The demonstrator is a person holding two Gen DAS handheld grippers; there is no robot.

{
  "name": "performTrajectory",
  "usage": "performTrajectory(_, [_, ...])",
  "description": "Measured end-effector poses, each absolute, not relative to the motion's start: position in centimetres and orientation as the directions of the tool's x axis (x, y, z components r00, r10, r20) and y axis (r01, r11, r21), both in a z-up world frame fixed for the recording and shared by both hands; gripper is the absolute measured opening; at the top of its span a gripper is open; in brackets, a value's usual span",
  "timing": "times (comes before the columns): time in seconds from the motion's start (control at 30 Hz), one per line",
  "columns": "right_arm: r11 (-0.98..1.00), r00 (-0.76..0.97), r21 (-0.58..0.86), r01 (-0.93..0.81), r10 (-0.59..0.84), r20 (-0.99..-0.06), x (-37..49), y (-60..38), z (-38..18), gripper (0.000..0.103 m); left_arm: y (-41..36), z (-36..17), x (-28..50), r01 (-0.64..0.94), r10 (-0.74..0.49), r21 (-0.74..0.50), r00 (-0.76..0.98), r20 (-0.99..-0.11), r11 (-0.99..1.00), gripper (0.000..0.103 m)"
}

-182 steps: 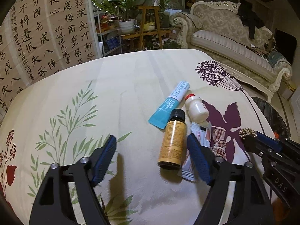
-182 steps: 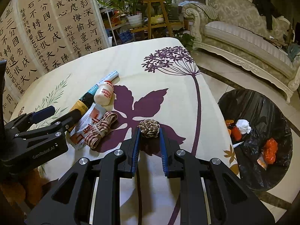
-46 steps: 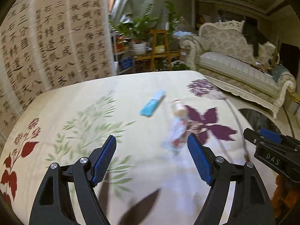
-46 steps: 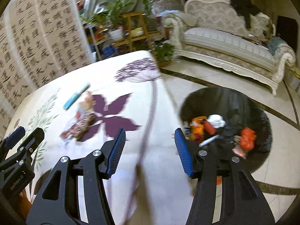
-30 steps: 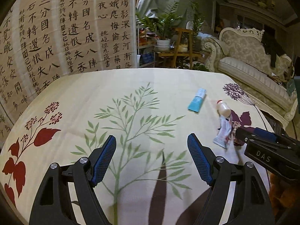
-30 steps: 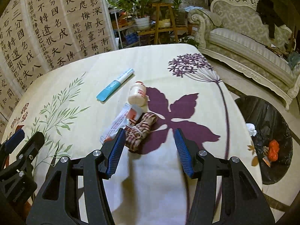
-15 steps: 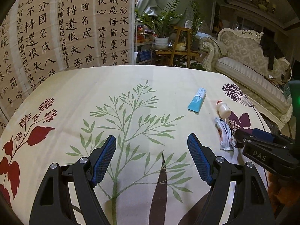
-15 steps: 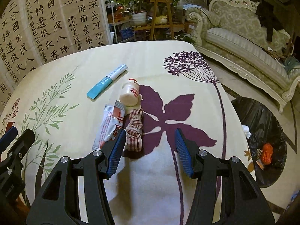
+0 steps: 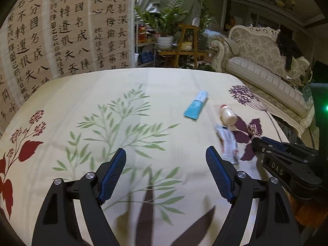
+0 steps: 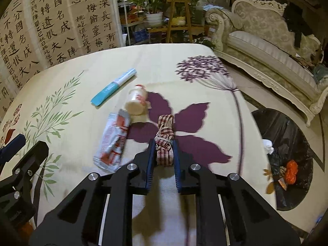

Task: Collect trash
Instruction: 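Grasp the checked cloth strip with the right tool while the left tool grasps the white packet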

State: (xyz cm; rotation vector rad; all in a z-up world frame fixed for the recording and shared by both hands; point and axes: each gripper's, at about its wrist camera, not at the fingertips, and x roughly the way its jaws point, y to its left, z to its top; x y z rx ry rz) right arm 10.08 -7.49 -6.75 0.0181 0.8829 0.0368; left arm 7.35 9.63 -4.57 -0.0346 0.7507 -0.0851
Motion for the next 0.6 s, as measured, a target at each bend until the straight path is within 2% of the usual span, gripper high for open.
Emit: performTrajectory(0.6, [0.995,0.651,0.098,-0.003,0.077,-0.755,9.5,-12.4,-6.7,0.017,2.8,-5.5,10.4,0.147,-0.137,-0.051,0.662,-0.737,0.988,0.078])
